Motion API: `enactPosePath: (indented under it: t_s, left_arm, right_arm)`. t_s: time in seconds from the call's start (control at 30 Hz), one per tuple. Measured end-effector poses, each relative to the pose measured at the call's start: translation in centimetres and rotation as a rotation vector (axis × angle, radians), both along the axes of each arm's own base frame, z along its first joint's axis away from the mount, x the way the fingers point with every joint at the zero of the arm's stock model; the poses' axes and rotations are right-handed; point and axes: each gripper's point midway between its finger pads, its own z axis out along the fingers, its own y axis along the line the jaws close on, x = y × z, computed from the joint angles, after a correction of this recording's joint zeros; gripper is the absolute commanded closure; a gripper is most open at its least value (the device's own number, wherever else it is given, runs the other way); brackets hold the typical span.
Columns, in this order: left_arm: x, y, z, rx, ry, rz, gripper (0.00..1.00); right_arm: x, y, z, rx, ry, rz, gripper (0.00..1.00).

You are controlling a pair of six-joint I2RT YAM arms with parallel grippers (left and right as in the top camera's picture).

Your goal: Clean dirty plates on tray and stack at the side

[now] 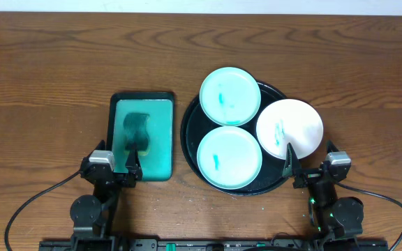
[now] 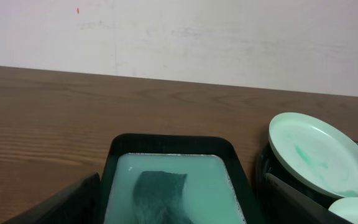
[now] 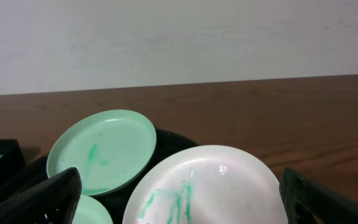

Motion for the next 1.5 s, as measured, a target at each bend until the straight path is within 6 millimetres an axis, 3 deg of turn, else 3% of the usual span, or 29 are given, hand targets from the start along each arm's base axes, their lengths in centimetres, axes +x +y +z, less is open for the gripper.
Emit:
enactPosePath:
  t_s: [1.37, 1.5]
  left_arm:
    - [0.00, -0.03, 0.03, 0.000, -0.001, -0.002, 0.20]
    - [-0.11, -0.90, 0.33, -0.016, -0.012, -0.052, 0.20]
  right_arm:
    - [0.02, 0.10, 0.53, 0.003, -0.021, 0.006, 0.01]
    - [0.02, 0.27, 0.99, 0.018, -0.038, 0.015, 0.01]
